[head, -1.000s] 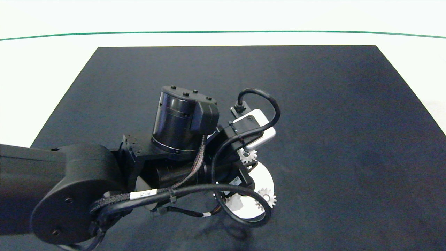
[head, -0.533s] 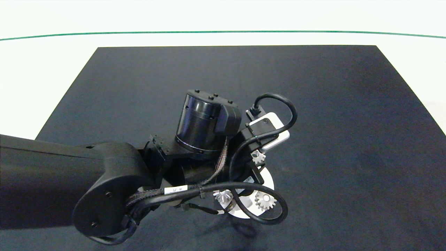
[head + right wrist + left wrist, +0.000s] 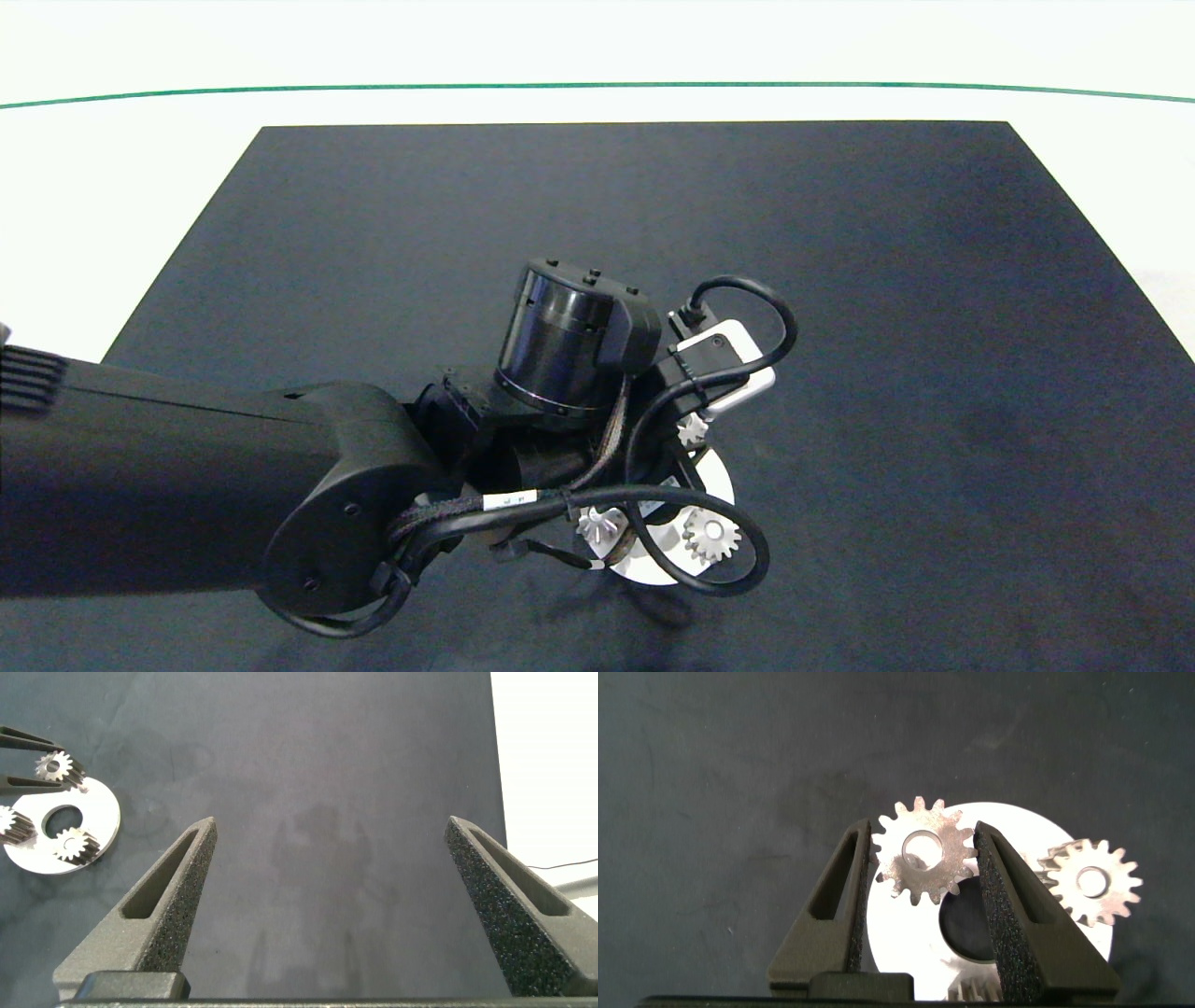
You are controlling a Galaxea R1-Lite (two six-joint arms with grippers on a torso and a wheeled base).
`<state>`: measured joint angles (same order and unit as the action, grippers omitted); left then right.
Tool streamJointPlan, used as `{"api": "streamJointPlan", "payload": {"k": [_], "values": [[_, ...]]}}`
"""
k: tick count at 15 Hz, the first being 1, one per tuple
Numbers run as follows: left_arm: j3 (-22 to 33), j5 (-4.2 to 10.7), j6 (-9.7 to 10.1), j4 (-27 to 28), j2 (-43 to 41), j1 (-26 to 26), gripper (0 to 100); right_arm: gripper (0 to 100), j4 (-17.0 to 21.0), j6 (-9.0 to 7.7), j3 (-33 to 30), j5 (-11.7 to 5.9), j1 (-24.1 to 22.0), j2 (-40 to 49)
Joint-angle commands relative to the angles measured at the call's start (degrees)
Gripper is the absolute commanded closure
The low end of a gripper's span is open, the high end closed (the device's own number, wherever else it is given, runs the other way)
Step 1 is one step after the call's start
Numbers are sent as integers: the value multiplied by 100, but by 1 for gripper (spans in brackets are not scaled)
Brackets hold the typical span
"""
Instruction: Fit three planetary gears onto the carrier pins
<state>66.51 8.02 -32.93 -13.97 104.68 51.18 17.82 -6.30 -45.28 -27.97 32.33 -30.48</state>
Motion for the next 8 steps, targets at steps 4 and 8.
{"api": "streamJointPlan", "payload": {"k": [4,8], "values": [[-33,6,-30,8,0,-81,100,0,11,-3,1,-16,1,7],[-33,6,-30,-18,79,-143,100,0,2,-3,1,-16,1,15]]}}
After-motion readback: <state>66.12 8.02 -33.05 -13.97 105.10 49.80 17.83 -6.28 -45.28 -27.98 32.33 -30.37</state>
